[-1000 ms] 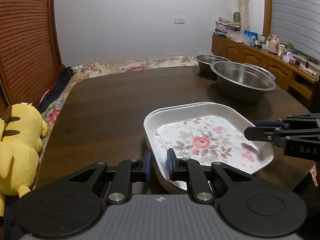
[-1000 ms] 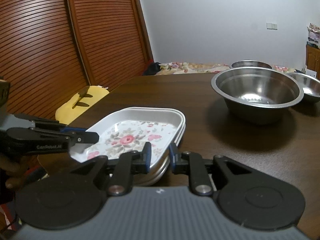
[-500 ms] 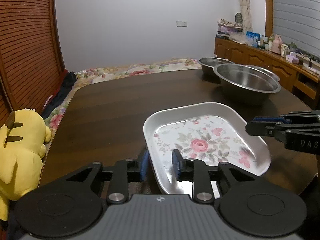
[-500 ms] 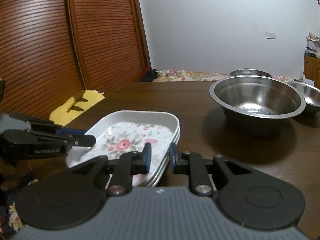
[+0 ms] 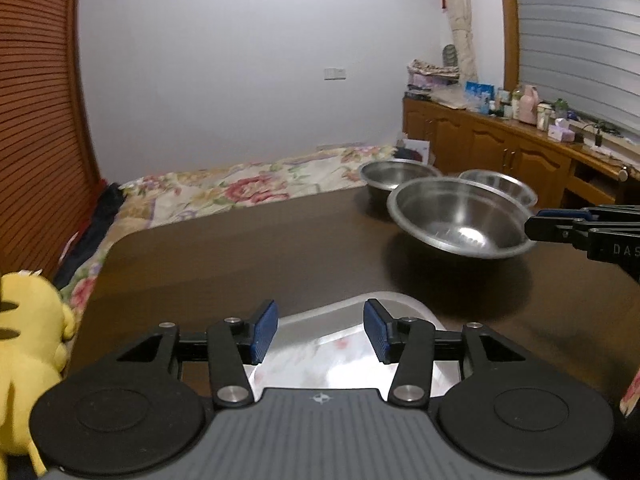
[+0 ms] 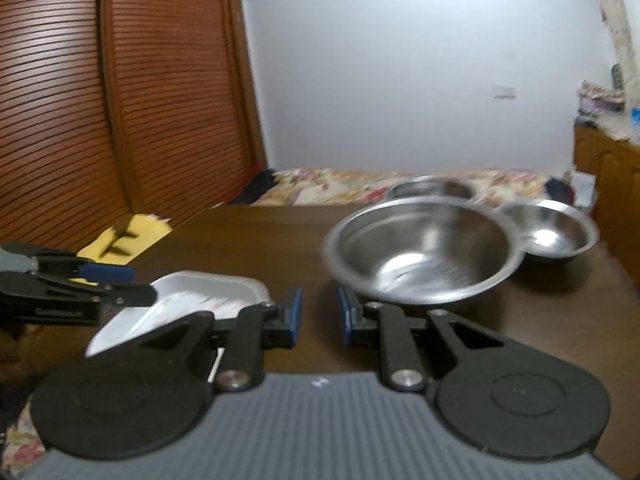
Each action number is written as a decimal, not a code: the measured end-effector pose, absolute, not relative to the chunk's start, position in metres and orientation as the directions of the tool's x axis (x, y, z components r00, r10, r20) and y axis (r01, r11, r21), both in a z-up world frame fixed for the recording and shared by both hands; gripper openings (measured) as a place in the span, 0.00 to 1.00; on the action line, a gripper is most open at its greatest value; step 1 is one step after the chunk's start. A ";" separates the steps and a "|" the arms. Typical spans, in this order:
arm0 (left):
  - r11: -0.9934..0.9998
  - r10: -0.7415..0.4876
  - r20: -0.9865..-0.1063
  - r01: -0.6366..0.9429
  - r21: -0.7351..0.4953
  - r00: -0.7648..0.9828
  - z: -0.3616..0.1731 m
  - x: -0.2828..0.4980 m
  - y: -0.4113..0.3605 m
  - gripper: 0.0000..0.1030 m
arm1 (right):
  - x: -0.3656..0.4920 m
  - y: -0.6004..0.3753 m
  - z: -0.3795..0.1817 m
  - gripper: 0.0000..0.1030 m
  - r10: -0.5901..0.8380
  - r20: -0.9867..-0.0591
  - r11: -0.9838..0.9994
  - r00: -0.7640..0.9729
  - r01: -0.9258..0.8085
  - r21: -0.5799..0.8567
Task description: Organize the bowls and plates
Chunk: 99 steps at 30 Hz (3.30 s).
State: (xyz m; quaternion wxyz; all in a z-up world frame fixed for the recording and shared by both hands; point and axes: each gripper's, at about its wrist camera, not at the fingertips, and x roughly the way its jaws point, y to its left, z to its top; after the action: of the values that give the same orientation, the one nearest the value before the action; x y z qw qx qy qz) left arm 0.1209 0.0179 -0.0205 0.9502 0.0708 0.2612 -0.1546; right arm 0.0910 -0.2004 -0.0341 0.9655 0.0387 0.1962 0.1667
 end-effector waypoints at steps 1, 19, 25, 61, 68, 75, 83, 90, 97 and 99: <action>0.941 -0.262 -0.516 0.335 0.053 0.816 -0.019 0.126 0.013 0.49 | 0.093 -0.208 -0.032 0.22 0.321 -0.359 0.947 0.877 -0.293 0.132; 0.935 -0.334 -0.551 0.341 -0.093 0.765 -0.026 0.201 -0.063 0.51 | 0.157 -0.287 -0.055 0.45 0.231 -0.349 0.967 0.908 -0.175 0.186; 0.935 -0.346 -0.572 0.327 -0.140 0.744 -0.030 0.209 -0.067 0.51 | 0.166 -0.292 -0.064 0.45 0.295 -0.364 0.944 0.884 -0.209 0.256; 0.931 -0.363 -0.558 0.317 -0.182 0.746 -0.014 0.184 -0.065 0.22 | 0.164 -0.299 -0.058 0.26 0.392 -0.328 0.900 0.859 -0.284 0.330; 0.915 -0.398 -0.532 0.367 -0.169 0.747 -0.006 0.154 -0.068 0.22 | 0.134 -0.299 -0.043 0.26 0.371 -0.317 0.909 0.873 -0.272 0.316; 0.904 -0.418 -0.538 0.390 -0.173 0.731 -0.014 0.128 -0.069 0.22 | 0.113 -0.303 -0.045 0.26 0.358 -0.332 0.911 0.873 -0.249 0.328; 0.900 -0.424 -0.554 0.404 -0.167 0.716 -0.028 0.104 -0.075 0.22 | 0.094 -0.309 -0.055 0.26 0.350 -0.385 0.919 0.854 -0.233 0.319; 0.900 -0.414 -0.576 0.412 -0.143 0.705 -0.035 0.101 -0.077 0.23 | 0.089 -0.309 -0.062 0.26 0.336 -0.435 0.933 0.836 -0.230 0.278; 0.904 -0.409 -0.588 0.399 -0.155 0.698 -0.041 0.099 -0.073 0.23 | 0.085 -0.305 -0.066 0.26 0.331 -0.443 0.933 0.833 -0.218 0.287; 0.904 -0.409 -0.589 0.397 -0.158 0.697 -0.042 0.100 -0.073 0.23 | 0.086 -0.303 -0.068 0.26 0.329 -0.451 0.935 0.830 -0.219 0.278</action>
State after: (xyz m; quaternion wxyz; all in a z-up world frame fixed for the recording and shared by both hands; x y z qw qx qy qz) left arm 0.0997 -0.0734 -0.0419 0.9212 -0.0094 0.3217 -0.2186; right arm 0.0860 -0.3027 -0.0677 0.9504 0.1080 0.2536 0.1443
